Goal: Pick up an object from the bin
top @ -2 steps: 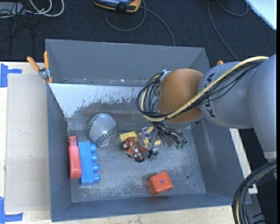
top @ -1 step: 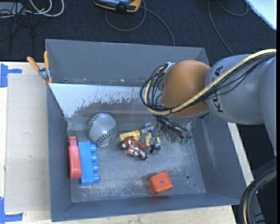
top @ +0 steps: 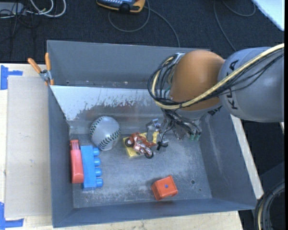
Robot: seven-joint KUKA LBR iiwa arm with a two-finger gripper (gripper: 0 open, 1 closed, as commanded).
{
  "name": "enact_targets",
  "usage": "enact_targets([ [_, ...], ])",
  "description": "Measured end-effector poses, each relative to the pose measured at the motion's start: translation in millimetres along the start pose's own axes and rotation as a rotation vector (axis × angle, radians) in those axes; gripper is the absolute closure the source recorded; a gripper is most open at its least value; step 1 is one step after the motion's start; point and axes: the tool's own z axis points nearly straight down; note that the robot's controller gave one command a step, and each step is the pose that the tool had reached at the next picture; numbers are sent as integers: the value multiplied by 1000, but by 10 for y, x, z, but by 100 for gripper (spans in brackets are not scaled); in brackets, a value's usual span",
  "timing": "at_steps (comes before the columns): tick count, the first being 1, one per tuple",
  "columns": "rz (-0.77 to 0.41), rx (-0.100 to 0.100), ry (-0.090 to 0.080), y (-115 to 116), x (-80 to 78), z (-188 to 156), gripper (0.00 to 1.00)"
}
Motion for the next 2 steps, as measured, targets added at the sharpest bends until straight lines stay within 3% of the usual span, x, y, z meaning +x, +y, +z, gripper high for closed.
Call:
enact_targets([
  [1,12,-1,4,-52,-60,-479,100],
  [2,-4,-1,4,-49,10,-1060,100],
])
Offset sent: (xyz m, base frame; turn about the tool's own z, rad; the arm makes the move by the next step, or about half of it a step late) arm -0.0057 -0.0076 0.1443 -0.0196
